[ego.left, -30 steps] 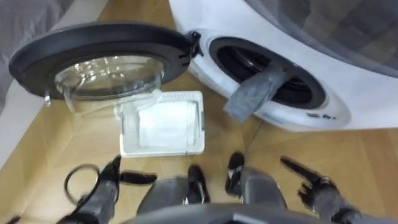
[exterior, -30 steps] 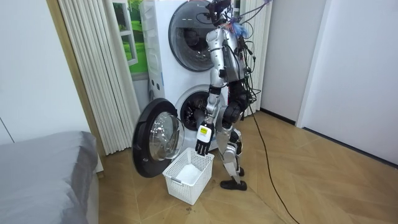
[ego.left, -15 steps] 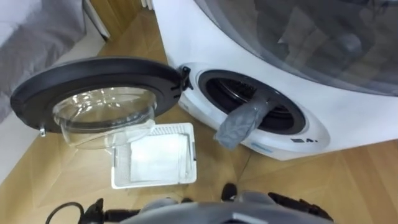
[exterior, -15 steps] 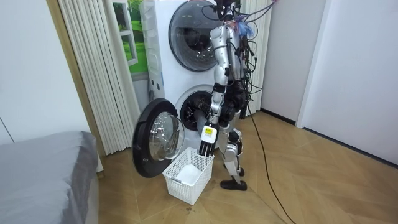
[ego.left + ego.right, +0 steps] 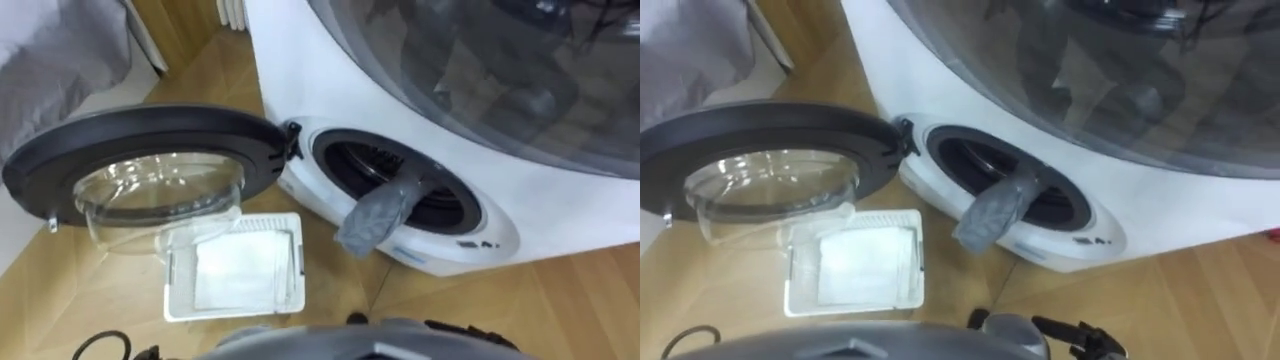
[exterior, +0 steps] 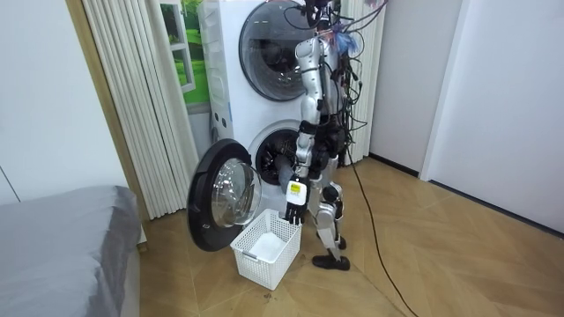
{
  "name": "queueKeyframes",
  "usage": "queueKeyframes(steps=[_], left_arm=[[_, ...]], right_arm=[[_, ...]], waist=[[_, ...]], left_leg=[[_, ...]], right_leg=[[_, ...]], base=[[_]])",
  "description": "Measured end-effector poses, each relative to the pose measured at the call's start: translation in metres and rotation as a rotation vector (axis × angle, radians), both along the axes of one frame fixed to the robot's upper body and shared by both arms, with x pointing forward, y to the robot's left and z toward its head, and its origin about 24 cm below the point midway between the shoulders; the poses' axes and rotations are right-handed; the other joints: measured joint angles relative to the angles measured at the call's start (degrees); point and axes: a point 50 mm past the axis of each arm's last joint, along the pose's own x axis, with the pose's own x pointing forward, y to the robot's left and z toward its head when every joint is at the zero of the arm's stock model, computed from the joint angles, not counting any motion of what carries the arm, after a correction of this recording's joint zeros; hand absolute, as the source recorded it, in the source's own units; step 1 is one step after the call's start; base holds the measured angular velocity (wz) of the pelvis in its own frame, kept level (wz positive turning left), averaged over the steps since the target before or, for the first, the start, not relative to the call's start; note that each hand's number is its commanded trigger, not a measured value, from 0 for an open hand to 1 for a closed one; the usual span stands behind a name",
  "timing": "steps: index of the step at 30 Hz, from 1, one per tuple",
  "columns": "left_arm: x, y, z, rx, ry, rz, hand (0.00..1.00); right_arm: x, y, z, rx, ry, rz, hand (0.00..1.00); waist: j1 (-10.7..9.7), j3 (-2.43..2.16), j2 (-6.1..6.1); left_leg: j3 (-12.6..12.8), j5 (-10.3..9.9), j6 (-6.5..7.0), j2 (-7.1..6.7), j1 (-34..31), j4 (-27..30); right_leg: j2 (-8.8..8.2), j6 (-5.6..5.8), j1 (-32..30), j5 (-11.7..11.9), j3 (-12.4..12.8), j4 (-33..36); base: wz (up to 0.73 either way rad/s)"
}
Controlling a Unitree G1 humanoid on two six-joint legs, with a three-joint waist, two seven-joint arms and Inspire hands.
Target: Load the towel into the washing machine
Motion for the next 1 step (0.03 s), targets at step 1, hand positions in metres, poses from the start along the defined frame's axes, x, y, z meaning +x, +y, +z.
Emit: queueKeyframes(steps=[1], left_arm=[[0.0007, -0.0002, 0.0000, 0.000, 0.001, -0.008, 0.00]], right_arm=[[0.0001, 0.0001, 0.0000, 0.000, 0.001, 0.013, 0.00]], waist=[[0.0, -0.01, -0.02]], left_leg=[[-0.2, -0.1, -0.09, 0.05, 0.5, -0.2]], right_leg=[[0.13, 0.01, 0.4, 0.0, 0.1, 0.0]], base=[[0.06]])
